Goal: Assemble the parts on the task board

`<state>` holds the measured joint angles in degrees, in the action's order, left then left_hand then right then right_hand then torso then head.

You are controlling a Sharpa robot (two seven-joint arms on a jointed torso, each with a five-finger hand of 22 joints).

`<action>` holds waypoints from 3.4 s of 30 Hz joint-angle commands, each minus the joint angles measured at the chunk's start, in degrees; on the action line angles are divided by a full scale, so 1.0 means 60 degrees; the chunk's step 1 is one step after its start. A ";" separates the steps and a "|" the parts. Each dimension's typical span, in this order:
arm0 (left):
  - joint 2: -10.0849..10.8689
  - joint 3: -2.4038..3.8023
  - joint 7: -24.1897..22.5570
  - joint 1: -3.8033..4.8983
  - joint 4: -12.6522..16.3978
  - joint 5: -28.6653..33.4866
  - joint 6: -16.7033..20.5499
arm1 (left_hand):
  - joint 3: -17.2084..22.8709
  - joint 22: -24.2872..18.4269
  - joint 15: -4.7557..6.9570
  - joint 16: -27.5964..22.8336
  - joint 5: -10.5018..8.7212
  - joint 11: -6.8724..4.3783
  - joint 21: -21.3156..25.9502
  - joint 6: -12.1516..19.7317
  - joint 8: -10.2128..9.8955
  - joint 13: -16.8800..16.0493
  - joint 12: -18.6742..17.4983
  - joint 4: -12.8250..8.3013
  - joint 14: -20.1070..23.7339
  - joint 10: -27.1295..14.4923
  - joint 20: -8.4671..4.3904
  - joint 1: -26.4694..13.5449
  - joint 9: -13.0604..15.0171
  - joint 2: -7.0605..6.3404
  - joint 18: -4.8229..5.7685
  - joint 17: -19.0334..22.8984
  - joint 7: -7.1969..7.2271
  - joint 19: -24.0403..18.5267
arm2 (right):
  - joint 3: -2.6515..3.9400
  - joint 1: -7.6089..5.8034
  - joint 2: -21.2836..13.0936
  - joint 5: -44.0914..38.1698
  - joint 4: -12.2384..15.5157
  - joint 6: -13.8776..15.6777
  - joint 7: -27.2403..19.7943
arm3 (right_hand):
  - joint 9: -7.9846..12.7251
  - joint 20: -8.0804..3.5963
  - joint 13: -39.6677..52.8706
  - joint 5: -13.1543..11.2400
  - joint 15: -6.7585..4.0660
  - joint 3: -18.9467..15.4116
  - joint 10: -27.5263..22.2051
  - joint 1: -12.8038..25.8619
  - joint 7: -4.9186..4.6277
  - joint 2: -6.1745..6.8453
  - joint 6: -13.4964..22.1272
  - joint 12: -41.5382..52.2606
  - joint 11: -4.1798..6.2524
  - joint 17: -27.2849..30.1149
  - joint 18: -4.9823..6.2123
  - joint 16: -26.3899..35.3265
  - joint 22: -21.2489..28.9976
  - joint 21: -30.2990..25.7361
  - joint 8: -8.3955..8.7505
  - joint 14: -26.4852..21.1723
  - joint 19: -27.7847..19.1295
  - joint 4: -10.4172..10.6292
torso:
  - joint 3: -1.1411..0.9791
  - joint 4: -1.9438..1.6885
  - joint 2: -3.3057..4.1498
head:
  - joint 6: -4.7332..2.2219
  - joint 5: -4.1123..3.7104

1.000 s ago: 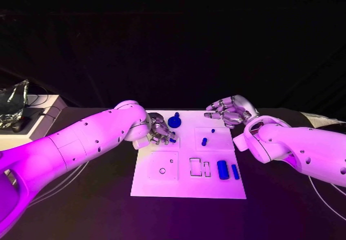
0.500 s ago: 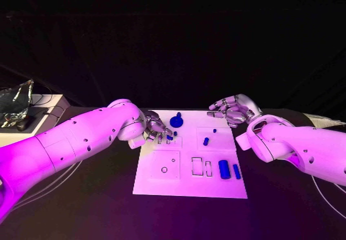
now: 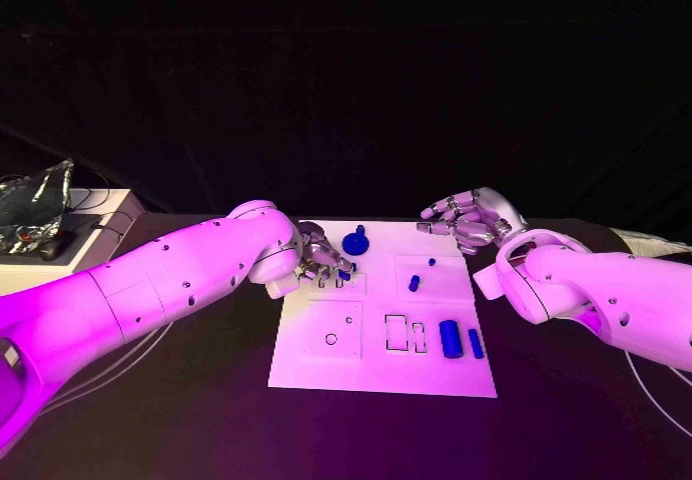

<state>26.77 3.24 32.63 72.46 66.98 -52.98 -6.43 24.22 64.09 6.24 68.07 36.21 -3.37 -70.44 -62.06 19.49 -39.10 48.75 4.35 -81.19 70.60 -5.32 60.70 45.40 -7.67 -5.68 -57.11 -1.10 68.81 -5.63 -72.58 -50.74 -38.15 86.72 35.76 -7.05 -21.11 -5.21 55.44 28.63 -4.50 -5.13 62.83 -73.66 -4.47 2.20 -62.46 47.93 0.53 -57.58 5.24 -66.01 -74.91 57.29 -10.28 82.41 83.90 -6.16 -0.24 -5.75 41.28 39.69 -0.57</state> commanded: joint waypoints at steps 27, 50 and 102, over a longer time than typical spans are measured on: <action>-0.0350 -0.0259 0.0227 -0.0057 -0.0299 -0.1545 -0.0132 | 0.1830 0.0136 0.0058 0.0069 0.0142 -0.0130 0.0010 0.0003 0.0073 0.0156 0.0133 -0.1891 0.0027 0.0160 -0.0038 0.0065 0.1255 0.0016 0.0057 0.0150 0.0091 0.0101 | 0.0002 0.0007 0.0001 0.0035 0.0047 -0.0065 -0.0104 | 0.0002 0.0032 0.0016 0.0035 0.0047 -0.0043 0.0063 0.0089 -0.0041 0.0001 -0.0036 -0.0059 -0.0029 -0.0003 -0.0043 -0.0047 -0.1270 0.0018 0.0062 0.0049 0.0457 0.0072 | 0.0009 -0.0004 0.0028 | 0.0156 -0.0002; -0.0260 -0.0298 0.0123 -0.0108 -0.0255 -0.1594 -0.0200 | 0.1798 0.0211 0.0050 0.0080 0.0141 -0.0120 0.0051 0.0020 0.0065 0.0229 0.0156 -0.1826 0.0045 0.0120 -0.0011 0.0135 0.1247 -0.0002 0.0058 0.0231 0.0085 0.0107 | 0.0003 0.0007 -0.0020 0.0035 0.0060 -0.0088 -0.0079 | -0.0010 0.0034 0.0018 0.0032 0.0049 -0.0049 0.0067 0.0079 -0.0042 -0.0006 -0.0044 -0.0063 -0.0030 -0.0005 -0.0040 -0.0051 -0.1269 0.0013 0.0089 0.0049 0.0458 0.0096 | 0.0012 0.0000 0.0021 | 0.0222 0.0017; -0.0471 -0.0349 -0.0014 -0.0215 -0.0410 -0.1707 -0.0383 | -0.0713 0.0638 0.0058 0.0373 -0.0063 -0.0189 0.0182 -0.0252 0.0057 0.0183 0.0348 -0.1455 0.0013 0.0268 0.0294 0.0821 0.0875 0.0612 0.0006 0.0137 0.0288 0.0317 | 0.0003 0.0012 0.0004 0.0035 0.0050 -0.0113 -0.0077 | -0.0025 0.0036 0.0021 0.0037 0.0050 -0.0057 0.0066 0.0083 -0.0046 -0.0001 -0.0045 -0.0068 -0.0032 0.0001 -0.0038 -0.0047 -0.1267 0.0006 0.0117 0.0046 0.0457 0.0127 | 0.0004 -0.0003 0.0031 | 0.0340 -0.0023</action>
<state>24.29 1.40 33.24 71.67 64.24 -63.73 -7.19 18.04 67.84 6.44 70.11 35.98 -4.07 -69.49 -63.09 19.82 -37.95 50.55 -1.84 -80.96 71.93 -3.78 61.65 50.78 -7.63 -5.69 -56.32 0.30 70.76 -5.63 -72.54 -50.76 -37.74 86.97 35.74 -7.06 -21.21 -5.21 55.48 28.62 -4.50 -5.60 62.98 -73.67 -4.54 2.20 -62.59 47.70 0.38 -57.54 5.24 -66.01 -74.91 57.29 -9.95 82.41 83.90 -5.69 -0.24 -5.75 41.47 41.74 -0.70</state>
